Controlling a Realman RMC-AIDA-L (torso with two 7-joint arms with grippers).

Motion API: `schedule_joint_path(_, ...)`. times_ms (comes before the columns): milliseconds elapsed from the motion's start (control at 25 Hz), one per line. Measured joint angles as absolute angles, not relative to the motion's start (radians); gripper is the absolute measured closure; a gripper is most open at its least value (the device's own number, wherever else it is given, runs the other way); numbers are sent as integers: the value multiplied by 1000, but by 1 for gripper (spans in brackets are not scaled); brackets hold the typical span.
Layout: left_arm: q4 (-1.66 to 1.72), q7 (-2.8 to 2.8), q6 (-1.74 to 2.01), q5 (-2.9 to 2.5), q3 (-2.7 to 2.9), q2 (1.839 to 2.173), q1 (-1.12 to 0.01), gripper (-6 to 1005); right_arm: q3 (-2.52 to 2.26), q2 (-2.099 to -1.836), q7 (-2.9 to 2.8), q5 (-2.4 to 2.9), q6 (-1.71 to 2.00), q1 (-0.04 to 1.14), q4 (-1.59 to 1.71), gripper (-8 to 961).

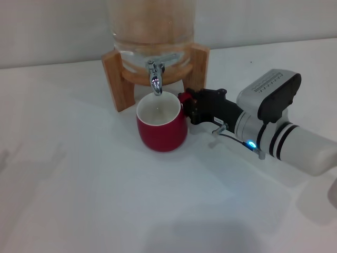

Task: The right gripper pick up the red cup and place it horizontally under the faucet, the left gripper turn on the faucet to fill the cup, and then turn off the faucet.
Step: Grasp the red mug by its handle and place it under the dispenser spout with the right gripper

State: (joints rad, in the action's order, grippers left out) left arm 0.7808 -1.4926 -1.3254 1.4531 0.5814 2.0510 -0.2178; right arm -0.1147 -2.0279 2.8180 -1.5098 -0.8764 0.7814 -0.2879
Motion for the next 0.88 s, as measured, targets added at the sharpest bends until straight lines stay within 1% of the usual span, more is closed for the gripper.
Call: schedule_joint_path(880,785,-1490,-1332,1455,581,2050,-217,176,-94,-2026,2813,-1489,-902,758,-271,773)
